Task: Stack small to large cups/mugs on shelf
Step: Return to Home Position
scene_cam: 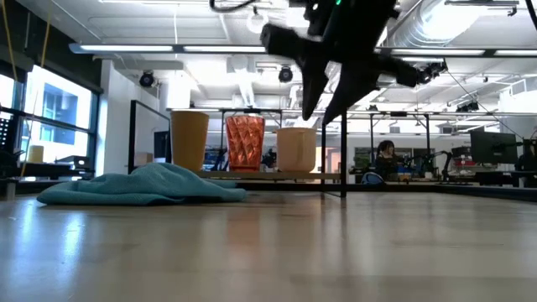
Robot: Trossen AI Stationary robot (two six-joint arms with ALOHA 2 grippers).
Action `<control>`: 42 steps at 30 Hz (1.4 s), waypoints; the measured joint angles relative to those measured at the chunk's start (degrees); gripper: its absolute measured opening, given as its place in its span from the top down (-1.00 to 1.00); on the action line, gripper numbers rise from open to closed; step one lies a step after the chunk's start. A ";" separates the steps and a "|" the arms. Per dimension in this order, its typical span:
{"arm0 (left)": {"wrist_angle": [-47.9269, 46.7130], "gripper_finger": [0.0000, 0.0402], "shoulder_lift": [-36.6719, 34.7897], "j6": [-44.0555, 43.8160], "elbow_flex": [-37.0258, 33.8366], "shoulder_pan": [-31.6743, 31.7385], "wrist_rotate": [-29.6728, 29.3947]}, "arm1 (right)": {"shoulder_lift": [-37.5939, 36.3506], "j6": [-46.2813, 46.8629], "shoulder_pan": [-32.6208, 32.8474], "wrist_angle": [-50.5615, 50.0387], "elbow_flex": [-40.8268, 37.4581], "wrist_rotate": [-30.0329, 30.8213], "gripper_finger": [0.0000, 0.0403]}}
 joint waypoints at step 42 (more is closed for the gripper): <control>34.91 0.19 7.41 13.97 0.00 0.04 -0.01 | -60.90 -98.02 8.38 10.71 0.00 17.27 0.38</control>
